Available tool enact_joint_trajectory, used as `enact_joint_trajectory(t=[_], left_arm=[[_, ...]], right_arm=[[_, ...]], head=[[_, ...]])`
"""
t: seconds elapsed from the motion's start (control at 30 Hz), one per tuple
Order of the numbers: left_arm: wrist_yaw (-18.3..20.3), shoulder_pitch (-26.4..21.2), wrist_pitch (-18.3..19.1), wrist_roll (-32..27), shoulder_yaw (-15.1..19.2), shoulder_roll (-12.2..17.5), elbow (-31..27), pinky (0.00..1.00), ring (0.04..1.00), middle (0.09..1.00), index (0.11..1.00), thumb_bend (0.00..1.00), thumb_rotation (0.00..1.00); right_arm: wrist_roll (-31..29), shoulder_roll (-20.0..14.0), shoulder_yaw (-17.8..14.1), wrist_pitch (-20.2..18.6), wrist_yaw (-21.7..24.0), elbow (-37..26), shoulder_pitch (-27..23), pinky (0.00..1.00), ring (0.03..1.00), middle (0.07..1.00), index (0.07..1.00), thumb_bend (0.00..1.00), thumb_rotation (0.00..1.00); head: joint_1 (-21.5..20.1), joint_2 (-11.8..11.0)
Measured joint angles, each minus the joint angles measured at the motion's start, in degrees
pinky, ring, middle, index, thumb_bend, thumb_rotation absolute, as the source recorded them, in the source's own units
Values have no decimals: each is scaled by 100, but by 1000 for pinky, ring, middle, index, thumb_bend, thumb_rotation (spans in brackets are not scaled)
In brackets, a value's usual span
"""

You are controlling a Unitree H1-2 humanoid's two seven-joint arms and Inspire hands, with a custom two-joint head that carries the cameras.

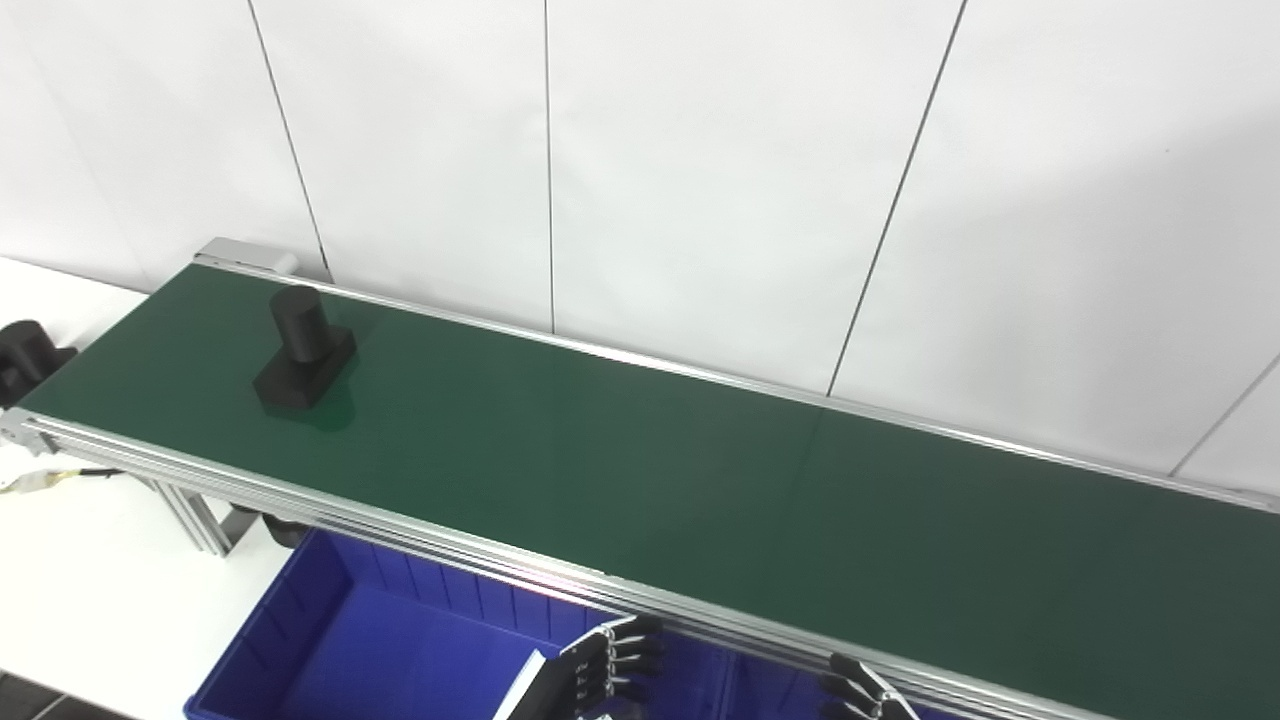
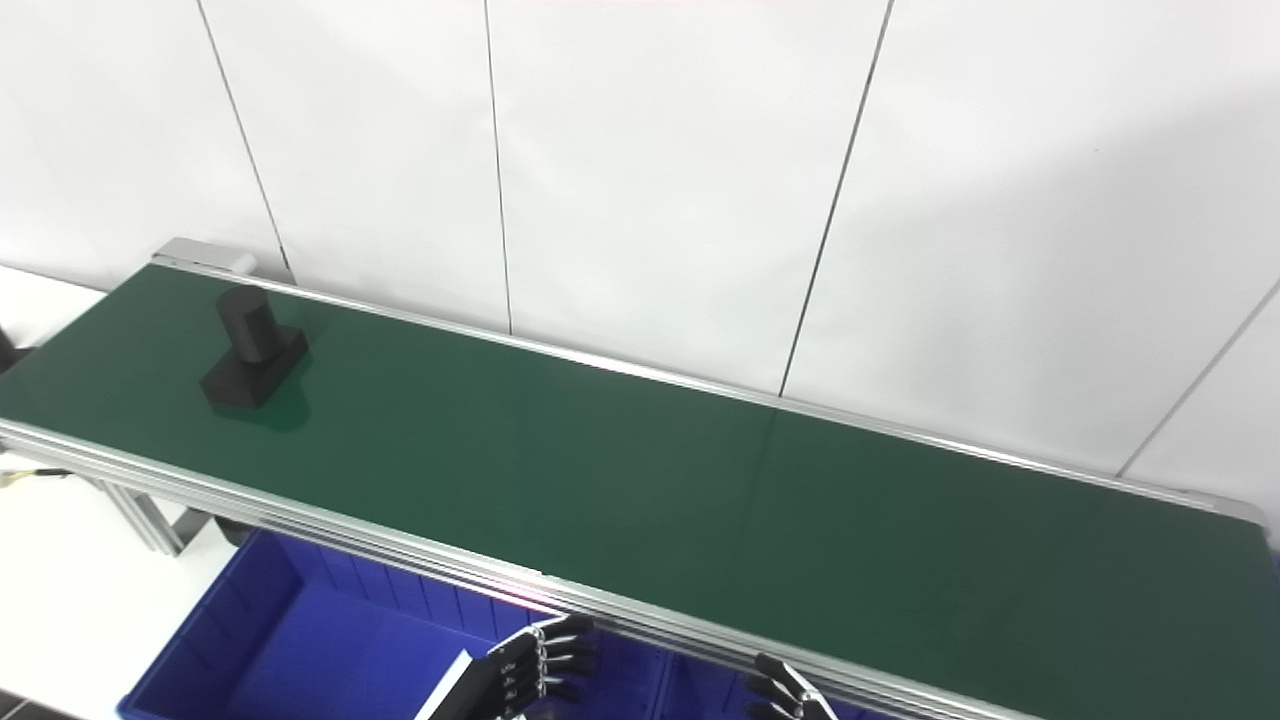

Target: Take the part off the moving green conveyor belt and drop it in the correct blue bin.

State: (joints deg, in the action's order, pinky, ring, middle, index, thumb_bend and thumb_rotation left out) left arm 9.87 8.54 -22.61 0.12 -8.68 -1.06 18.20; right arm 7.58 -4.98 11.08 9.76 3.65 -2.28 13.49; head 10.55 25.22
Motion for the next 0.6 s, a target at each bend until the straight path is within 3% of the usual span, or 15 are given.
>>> enact_joint_trajectory(t=[0.3, 0.6], left_arm=[[0, -119, -161, 2, 1, 0, 291, 623, 712, 750, 799, 978, 636], [-3, -208, -176, 6, 9, -2, 409, 600, 702, 743, 789, 984, 617]], right_arm=[[4, -4, -16, 8, -2, 149, -36, 671, 772, 811, 852, 554, 450], [-127, -2, -62, 26, 26, 296, -119, 656, 764, 803, 848, 570, 455]], head=[[255, -404], [220, -457]])
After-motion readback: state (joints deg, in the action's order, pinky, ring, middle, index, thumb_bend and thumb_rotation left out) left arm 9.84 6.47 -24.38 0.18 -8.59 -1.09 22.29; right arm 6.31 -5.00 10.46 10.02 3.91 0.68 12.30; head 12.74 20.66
